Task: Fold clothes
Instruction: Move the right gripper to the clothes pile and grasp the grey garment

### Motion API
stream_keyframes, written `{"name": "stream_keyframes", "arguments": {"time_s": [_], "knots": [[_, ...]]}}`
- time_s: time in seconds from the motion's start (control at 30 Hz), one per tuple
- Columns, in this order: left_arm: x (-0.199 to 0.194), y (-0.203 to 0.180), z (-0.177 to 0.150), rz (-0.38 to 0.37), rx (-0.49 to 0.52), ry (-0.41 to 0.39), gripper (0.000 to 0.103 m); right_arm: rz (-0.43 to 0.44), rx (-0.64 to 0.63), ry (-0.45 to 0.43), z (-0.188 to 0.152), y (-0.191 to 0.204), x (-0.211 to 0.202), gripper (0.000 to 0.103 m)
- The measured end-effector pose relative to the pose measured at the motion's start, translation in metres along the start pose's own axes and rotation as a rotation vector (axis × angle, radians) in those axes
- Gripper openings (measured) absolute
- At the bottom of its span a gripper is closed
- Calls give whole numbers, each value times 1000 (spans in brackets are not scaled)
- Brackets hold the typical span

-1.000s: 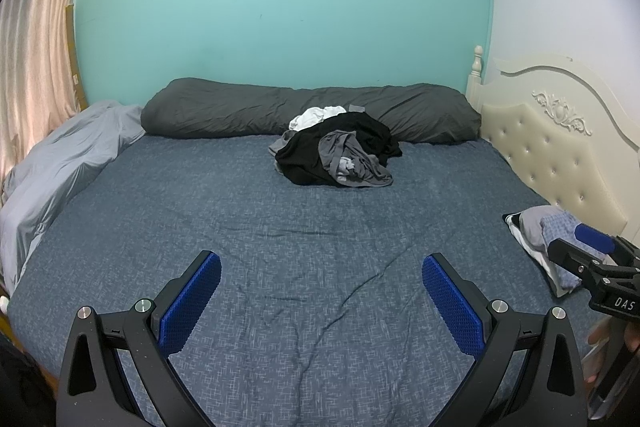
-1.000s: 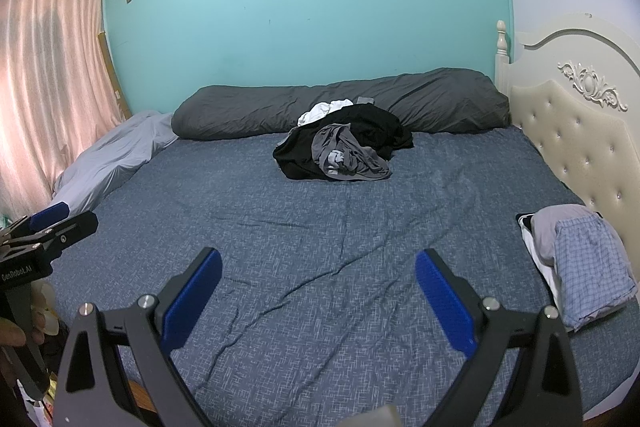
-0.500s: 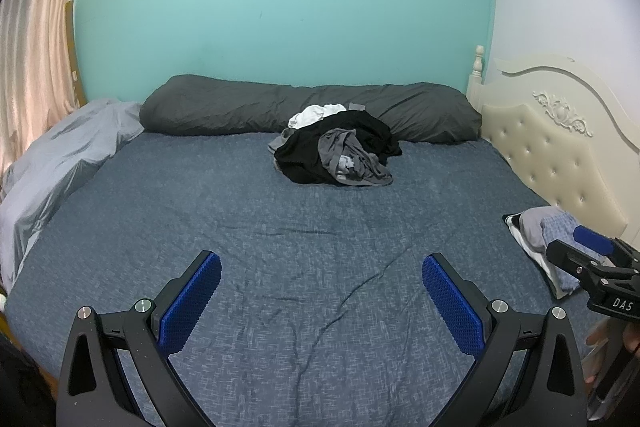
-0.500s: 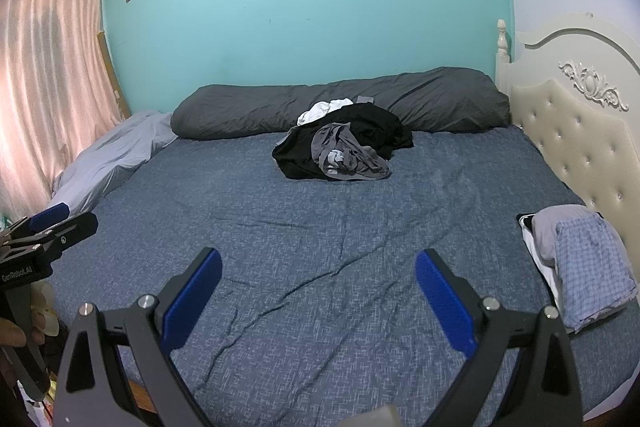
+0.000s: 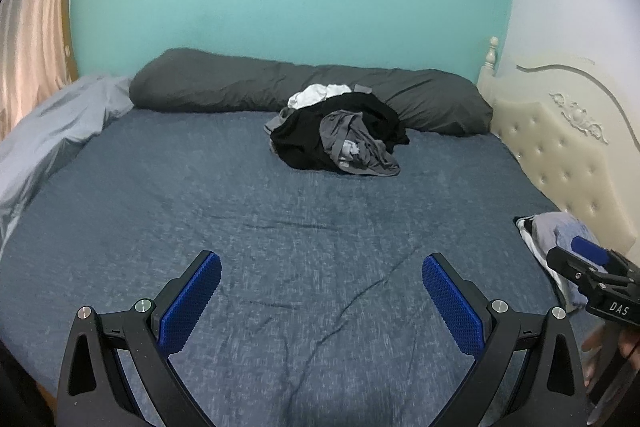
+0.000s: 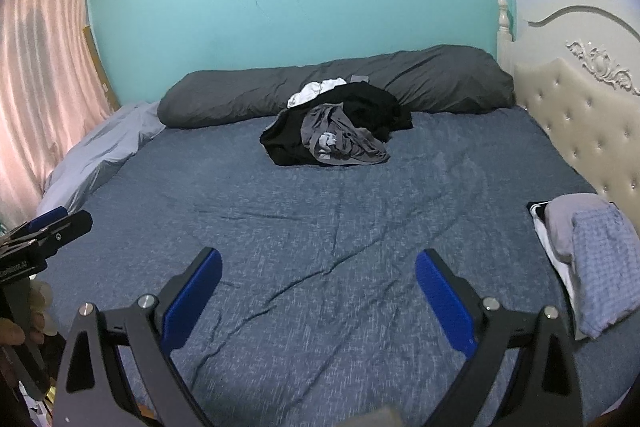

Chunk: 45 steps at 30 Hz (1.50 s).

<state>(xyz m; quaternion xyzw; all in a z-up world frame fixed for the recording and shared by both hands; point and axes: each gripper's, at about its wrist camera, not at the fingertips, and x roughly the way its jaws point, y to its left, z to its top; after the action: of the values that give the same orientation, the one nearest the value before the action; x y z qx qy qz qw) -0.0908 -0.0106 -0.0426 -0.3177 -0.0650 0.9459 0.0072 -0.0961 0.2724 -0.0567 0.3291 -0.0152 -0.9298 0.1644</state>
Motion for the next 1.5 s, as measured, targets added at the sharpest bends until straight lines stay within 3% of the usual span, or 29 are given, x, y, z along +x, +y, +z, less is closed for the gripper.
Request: {"name": "stream_keyframes", "arguments": {"time_s": [0.2,0.6,1.3,1.5], "knots": [[59,13,16,9,-29,18,103,25,7,19,18,-15,64,98],[197,44,40,29,-92,60,103,-8,3,76,52,-44,221,98],[386,83,52,68,-173,169,103,4,-2,169,80,-64,438,98],[422,91,56,68,-184,183,103,-28,-45,174,93,-60,491,98]]}}
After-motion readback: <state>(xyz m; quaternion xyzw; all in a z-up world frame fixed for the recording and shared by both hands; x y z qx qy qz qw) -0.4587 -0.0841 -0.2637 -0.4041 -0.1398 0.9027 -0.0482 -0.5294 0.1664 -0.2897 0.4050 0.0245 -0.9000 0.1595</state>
